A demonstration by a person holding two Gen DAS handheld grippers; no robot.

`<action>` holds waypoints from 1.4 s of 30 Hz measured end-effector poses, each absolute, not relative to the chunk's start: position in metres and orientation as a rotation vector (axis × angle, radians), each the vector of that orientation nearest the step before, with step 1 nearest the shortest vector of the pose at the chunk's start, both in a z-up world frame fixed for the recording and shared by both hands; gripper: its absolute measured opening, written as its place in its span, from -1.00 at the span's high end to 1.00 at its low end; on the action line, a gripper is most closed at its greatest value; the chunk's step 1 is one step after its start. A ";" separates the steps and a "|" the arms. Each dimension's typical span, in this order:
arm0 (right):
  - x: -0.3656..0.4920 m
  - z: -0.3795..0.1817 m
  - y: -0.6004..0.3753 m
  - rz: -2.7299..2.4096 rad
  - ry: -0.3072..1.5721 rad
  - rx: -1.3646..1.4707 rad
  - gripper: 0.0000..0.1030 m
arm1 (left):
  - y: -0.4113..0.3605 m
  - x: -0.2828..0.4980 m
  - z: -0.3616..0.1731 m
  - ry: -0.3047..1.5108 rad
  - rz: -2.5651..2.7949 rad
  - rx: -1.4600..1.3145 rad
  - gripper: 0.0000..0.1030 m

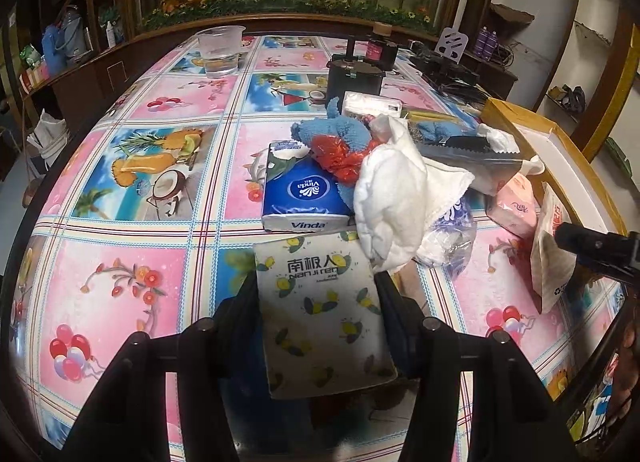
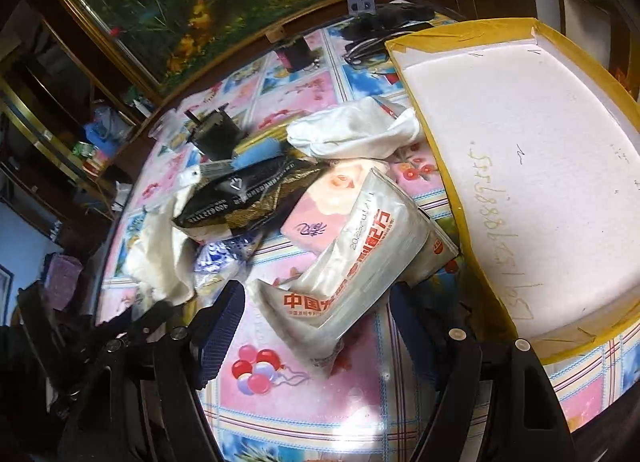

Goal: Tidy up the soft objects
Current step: 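Grasp the white wrapped packet with the right tool while the left grasps the yellow-patterned tissue pack, then drop the white packet into the box with the right tool while the left places the tissue pack there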

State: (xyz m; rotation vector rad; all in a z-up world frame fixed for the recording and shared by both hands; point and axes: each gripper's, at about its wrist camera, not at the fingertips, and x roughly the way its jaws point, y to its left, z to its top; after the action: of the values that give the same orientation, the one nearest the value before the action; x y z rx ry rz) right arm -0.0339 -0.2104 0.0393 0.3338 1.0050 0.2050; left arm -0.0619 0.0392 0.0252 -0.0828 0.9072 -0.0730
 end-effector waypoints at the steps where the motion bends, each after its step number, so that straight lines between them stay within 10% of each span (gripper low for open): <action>1: -0.033 0.039 -0.206 0.195 1.000 0.307 -0.53 | 0.040 -0.063 0.025 0.906 -0.076 -0.084 -0.07; 7: -0.041 0.026 -0.176 0.306 1.003 0.107 0.35 | 0.040 -0.064 0.025 0.904 -0.086 -0.090 -0.07; 14: -0.065 0.033 -0.161 0.492 1.003 -0.012 0.33 | 0.041 -0.063 0.024 0.920 -0.073 -0.092 -0.07; 18: -0.051 0.037 -0.191 0.420 1.045 0.197 -0.34 | 0.041 -0.061 0.024 0.925 -0.067 -0.091 -0.07; 32: -0.011 0.028 -0.171 0.298 1.023 0.246 -0.40 | 0.041 -0.059 0.022 0.929 -0.073 -0.097 -0.07; 42: -0.028 0.029 -0.171 0.435 0.963 0.244 -0.05 | 0.043 -0.065 0.028 0.889 -0.093 -0.107 -0.07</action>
State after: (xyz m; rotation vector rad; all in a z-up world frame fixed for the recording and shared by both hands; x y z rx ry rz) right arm -0.0281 -0.1707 0.0291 0.2437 0.9629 0.4349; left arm -0.0647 0.0434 0.0275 -0.1070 0.8889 -0.0926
